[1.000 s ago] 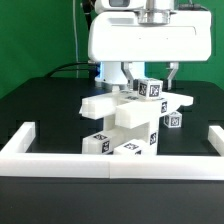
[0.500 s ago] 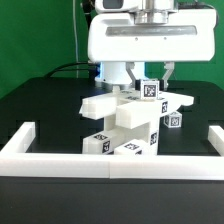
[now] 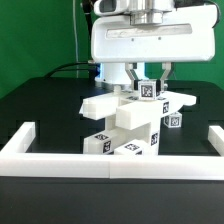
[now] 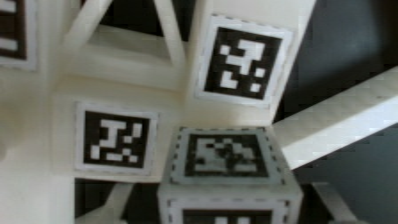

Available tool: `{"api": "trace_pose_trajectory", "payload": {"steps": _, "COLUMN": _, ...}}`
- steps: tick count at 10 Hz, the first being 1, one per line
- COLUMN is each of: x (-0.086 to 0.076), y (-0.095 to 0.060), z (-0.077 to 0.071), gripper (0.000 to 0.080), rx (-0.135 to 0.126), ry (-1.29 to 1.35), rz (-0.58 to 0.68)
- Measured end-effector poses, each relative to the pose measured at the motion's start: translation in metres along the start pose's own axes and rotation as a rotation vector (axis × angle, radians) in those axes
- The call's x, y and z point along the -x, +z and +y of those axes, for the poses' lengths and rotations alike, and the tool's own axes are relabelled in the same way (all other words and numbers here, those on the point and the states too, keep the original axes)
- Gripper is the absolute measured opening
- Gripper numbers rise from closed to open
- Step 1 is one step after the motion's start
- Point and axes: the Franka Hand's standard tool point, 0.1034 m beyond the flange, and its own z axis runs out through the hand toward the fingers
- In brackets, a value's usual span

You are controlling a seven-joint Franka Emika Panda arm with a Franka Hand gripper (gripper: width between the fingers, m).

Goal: Assemble chair

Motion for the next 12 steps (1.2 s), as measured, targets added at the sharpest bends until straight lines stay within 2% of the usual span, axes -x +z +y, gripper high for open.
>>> {"api": "trace_pose_trajectory", "payload": {"steps": 6, "x": -0.001, "y": 0.000, "z": -0.002, "gripper": 0.0287, "rx": -0.030, "ry": 0.519, "rz": -0.009}}
{"api": "trace_pose_trajectory", "payload": {"steps": 9, "x": -0.001, "y": 0.000, "z": -0.002, "gripper": 0.0293, "rx": -0.030, "ry": 0.518, "rz": -0.009}}
{"api": "trace_pose_trajectory", "payload": {"steps": 10, "x": -0.001, "y": -0.001, "z": -0.004, "gripper": 0.0499, "rx": -0.031, "ry": 0.515, "rz": -0.010}}
{"api": "trace_pose_trajectory", "payload": {"steps": 11, "x": 0.001, "y": -0.001, "z": -0.008, "gripper": 0.0601, "rx": -0.031, "ry": 0.505, "rz": -0.014}}
{"api": "trace_pose_trajectory", "payload": {"steps": 12, "x": 0.001, "y": -0.002, "z": -0.010, "gripper": 0.0636, "rx": -0.031, "ry": 0.375, "rz": -0.010}}
